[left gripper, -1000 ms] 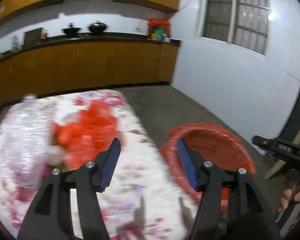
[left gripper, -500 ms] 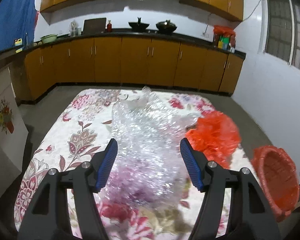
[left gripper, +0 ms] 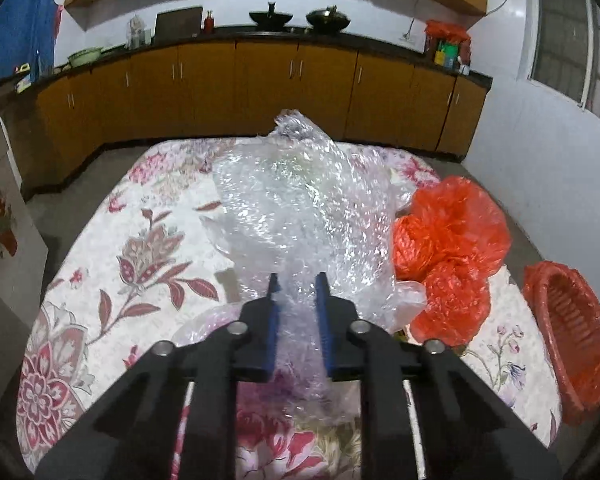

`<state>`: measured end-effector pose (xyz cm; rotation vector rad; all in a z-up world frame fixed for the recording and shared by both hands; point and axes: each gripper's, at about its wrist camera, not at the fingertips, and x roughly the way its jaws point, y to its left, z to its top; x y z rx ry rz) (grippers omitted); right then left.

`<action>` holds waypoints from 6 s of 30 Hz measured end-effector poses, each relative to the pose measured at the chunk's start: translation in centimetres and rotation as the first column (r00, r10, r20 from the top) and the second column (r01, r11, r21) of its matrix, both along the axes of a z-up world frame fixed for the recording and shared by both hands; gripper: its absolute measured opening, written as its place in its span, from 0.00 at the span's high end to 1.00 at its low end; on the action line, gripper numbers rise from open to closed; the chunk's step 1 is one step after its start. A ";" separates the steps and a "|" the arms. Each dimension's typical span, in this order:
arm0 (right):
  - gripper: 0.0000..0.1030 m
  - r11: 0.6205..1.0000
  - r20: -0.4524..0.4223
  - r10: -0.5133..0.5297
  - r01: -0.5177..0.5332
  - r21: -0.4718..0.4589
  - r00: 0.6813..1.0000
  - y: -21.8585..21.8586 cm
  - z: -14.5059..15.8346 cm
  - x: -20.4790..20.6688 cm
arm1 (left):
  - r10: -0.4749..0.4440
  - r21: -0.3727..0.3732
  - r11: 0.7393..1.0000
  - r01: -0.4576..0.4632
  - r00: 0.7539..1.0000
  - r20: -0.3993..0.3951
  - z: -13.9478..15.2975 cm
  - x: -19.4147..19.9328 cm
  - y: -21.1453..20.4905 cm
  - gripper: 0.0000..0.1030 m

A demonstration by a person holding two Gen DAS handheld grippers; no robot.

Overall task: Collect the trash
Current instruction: 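Grasp another bubble wrap piece with the left tool while the right tool reaches the red bag, then grasp the red plastic bag with the right tool while the left tool holds the bubble wrap, then lower both items into the orange basket and open both tools, then grasp the pink plastic bag with the left tool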

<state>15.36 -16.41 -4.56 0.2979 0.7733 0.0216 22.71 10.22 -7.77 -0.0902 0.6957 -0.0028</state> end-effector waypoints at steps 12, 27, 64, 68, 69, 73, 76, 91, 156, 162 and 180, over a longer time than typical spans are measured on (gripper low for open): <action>0.56 0.990 0.031 0.142 -0.141 -0.014 0.989 6.4 0.6 2.8 | 0.121 -0.083 0.991 -0.108 0.977 0.175 6.1 -5.6 6.5 0.86; 0.56 0.981 -0.004 0.192 -0.192 0.011 0.981 12.1 -2.3 9.3 | 0.232 -0.103 0.971 -0.216 0.954 0.192 6.7 -7.7 10.6 0.86; 0.90 0.958 0.112 -0.245 0.259 -0.125 0.963 -8.8 2.9 -5.7 | -0.183 -0.180 0.960 0.214 0.967 0.175 6.2 -7.1 -6.5 0.86; 0.90 0.952 0.108 -0.271 0.283 -0.113 0.956 -9.8 2.7 -6.5 | -0.233 -0.193 0.945 0.264 0.957 0.171 6.1 -7.1 -9.1 0.86; 0.90 0.951 0.107 -0.276 0.287 -0.111 0.955 -9.9 2.6 -6.5 | -0.246 -0.197 0.940 0.277 0.954 0.169 6.1 -7.1 -9.8 0.86; 0.90 0.950 0.103 -0.288 0.298 -0.096 0.952 -10.6 2.4 -6.9 | -0.283 -0.209 0.926 0.314 0.945 0.165 6.1 -7.0 -11.7 0.86; 0.89 0.950 0.099 -0.293 0.302 -0.082 0.951 -10.9 2.2 -7.1 | -0.304 -0.213 0.918 0.335 0.938 0.164 6.1 -6.8 -12.8 0.86; 0.90 0.951 0.085 -0.294 0.300 -0.068 0.952 -11.8 1.6 -7.2 | -0.359 -0.223 0.896 0.384 0.922 0.144 5.9 -6.4 -15.7 0.86; 0.61 0.996 0.045 -0.049 0.052 -0.067 0.998 -3.8 0.6 -3.1 | 0.082 -0.020 0.996 -0.082 0.997 0.013 -0.6 -2.9 2.4 0.41; 0.61 0.996 0.037 0.022 -0.018 -0.083 0.999 -0.3 0.6 -1.6 | -0.009 -0.008 1.000 0.009 1.000 -0.016 -1.5 -1.8 1.9 0.39; 0.61 0.969 -0.001 0.221 -0.219 -0.112 0.975 9.0 -0.1 1.8 | -0.176 -0.035 0.984 0.174 0.982 -0.069 -3.5 -1.0 2.9 0.29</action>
